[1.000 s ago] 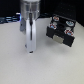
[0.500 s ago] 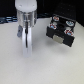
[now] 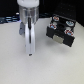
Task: Open the kcup holder, insert the kcup into the holder, and close the kcup holder
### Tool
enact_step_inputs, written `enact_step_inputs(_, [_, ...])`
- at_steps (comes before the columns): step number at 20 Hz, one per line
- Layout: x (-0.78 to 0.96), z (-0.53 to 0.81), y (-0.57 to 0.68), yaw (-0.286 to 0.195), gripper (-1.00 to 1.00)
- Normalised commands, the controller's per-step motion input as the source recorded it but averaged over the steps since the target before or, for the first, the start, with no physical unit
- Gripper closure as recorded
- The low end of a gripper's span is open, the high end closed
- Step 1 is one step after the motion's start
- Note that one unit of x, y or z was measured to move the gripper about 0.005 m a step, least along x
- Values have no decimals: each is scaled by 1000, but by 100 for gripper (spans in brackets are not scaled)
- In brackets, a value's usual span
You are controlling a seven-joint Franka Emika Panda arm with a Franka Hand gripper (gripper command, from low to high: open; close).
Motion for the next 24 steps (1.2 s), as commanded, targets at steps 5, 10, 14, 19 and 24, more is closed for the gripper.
enact_step_inputs(5, [-506,-34,-4,-93,-100])
enact_step_inputs(10, [-60,-149,-64,-88,-100])
enact_step_inputs(14, [44,-274,-112,-159,-100])
enact_step_inputs(19, [-4,-57,-42,-39,-100])
enact_step_inputs(24, [-30,-57,-44,0,-100])
